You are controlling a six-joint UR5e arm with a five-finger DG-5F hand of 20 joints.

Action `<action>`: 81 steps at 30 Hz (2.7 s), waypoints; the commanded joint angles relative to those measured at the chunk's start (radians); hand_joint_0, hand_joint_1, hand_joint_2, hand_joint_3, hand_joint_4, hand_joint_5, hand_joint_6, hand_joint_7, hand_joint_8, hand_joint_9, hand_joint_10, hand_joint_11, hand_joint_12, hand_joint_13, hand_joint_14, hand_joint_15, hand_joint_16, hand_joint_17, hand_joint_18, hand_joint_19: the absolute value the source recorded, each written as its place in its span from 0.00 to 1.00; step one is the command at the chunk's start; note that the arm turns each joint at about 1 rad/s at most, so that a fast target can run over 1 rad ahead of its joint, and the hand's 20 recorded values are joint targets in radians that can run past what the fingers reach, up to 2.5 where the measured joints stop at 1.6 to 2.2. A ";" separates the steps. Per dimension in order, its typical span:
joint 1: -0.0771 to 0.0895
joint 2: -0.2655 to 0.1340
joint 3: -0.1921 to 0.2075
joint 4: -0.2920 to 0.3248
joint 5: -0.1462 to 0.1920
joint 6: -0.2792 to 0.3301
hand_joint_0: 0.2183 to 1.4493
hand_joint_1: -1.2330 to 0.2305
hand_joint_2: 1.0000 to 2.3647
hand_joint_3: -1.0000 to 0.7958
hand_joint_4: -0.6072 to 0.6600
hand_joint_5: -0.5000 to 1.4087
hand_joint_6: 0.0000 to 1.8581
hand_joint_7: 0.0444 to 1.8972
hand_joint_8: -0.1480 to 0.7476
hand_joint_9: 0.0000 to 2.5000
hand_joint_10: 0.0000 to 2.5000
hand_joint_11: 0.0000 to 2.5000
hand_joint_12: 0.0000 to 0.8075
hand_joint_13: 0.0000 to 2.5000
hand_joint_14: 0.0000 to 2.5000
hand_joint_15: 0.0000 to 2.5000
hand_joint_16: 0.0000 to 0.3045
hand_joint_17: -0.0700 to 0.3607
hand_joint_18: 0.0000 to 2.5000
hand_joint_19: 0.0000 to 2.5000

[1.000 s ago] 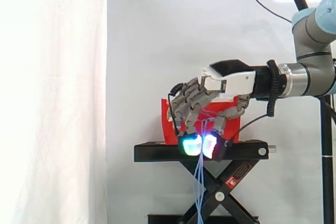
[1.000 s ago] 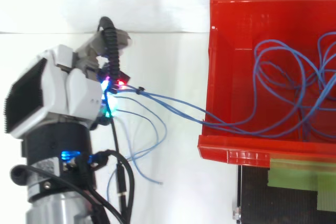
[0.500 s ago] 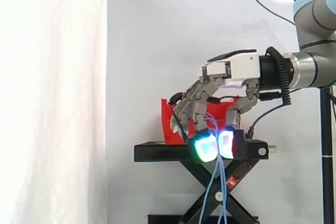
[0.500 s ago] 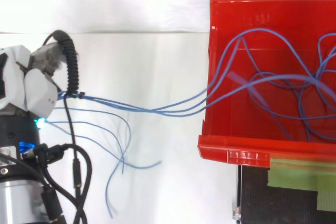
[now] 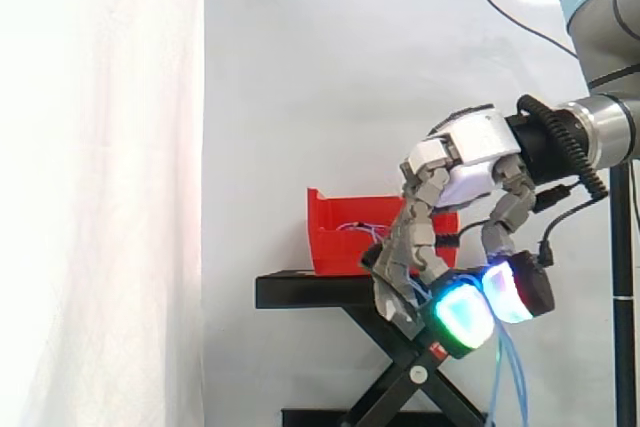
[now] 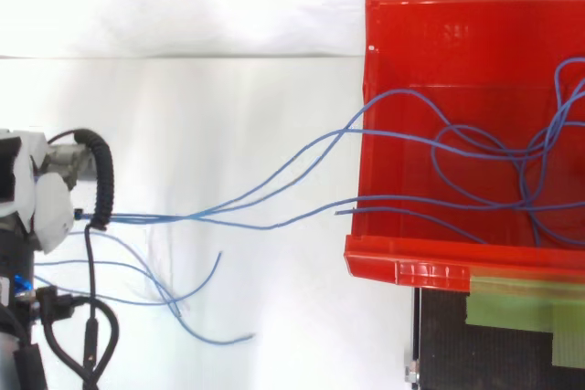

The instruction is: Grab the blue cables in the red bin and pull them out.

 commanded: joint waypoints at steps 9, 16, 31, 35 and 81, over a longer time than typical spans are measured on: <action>0.049 0.000 -0.006 -0.100 0.028 1.287 0.58 0.32 0.00 0.00 0.55 0.69 0.48 0.30 0.45 0.33 0.01 0.24 0.42 0.29 0.01 0.22 0.14 0.39 0.27 0.30; 0.074 0.000 -0.006 -0.103 0.025 1.500 0.58 0.32 0.00 0.00 0.55 0.69 0.48 0.30 0.45 0.33 0.01 0.24 0.42 0.29 0.01 0.22 0.14 0.39 0.27 0.30; 0.081 0.000 -0.006 -0.061 0.028 1.521 0.58 0.32 0.00 0.00 0.55 0.70 0.47 0.30 0.46 0.33 0.01 0.24 0.42 0.30 0.01 0.22 0.14 0.39 0.27 0.30; 0.080 0.000 -0.006 -0.021 0.037 1.393 0.57 0.32 0.00 0.00 0.55 0.70 0.46 0.31 0.46 0.33 0.01 0.24 0.42 0.30 0.01 0.22 0.14 0.38 0.27 0.30; 0.101 0.000 -0.055 0.072 0.097 1.412 0.50 0.21 0.00 0.00 0.60 0.56 0.51 0.22 0.46 0.30 0.01 0.26 0.44 0.30 0.01 0.23 0.15 0.40 0.27 0.30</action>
